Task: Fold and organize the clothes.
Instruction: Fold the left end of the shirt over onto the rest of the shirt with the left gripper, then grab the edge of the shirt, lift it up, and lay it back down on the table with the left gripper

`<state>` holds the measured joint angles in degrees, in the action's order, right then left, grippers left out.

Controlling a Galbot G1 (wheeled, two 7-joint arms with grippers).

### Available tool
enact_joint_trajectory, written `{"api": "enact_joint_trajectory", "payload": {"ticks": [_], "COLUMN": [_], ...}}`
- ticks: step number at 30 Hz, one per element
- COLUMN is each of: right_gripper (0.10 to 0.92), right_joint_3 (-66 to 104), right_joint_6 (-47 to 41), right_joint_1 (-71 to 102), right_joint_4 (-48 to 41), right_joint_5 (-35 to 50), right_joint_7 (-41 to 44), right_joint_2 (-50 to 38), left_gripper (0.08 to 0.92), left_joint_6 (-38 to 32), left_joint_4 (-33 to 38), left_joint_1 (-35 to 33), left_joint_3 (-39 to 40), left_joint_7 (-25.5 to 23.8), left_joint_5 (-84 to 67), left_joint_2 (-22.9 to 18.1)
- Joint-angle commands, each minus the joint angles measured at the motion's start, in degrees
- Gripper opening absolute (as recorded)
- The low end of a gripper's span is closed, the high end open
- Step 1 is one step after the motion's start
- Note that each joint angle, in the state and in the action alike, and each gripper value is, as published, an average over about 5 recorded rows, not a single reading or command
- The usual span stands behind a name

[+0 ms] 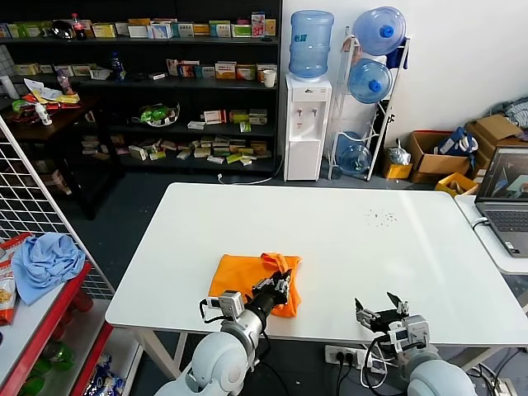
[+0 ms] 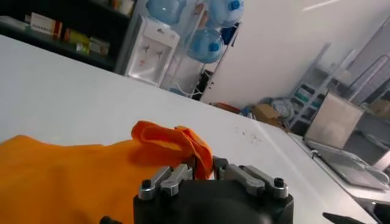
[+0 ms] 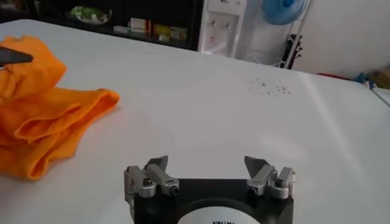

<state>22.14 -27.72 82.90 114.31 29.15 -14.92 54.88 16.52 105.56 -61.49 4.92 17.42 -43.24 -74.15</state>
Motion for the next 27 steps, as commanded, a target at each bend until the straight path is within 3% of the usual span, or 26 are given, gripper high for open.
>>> {"api": "enact_joint_trajectory", "payload": {"ticks": [1,4,10,16,21,27], "right_gripper": [0.823,0.823,0.823,0.823,0.823,0.823], "right_joint_3": [-1.1,-1.2,-1.2,-1.1,-1.1,-0.9], "right_joint_6": [-0.2,-0.1,0.2,1.6,3.8,6.4], "right_joint_1": [-1.1,-1.4,-1.7,-1.8,-1.6,-0.9], "right_joint_4": [-0.1,-0.2,-0.6,-1.3,-2.3,-2.5], "right_joint_5": [-0.2,-0.1,-0.1,-0.9,-1.5,-1.2], "right_joint_7": [-0.1,0.0,0.5,1.6,3.1,4.9], "right_joint_2": [0.2,0.1,-0.2,-0.8,-1.2,-1.6], "left_gripper": [0.372,0.45,0.632,0.789,0.821,0.823], "left_joint_6": [-12.1,-12.7,-10.6,-3.9,3.0,6.2], "left_joint_4": [-5.5,-4.2,-2.0,-2.7,-4.6,-9.9], "left_joint_1": [1.1,0.2,-3.3,-5.9,-5.8,-2.3], "left_joint_3": [-0.4,-1.7,-6.2,-11.2,-14.7,-16.2], "left_joint_7": [-3.5,-3.6,-3.8,-7.7,-10.8,-14.9], "left_joint_5": [0.4,-0.1,1.9,3.1,-0.5,-3.6], "left_joint_2": [-2.9,-1.1,6.7,15.3,18.3,19.5]}}
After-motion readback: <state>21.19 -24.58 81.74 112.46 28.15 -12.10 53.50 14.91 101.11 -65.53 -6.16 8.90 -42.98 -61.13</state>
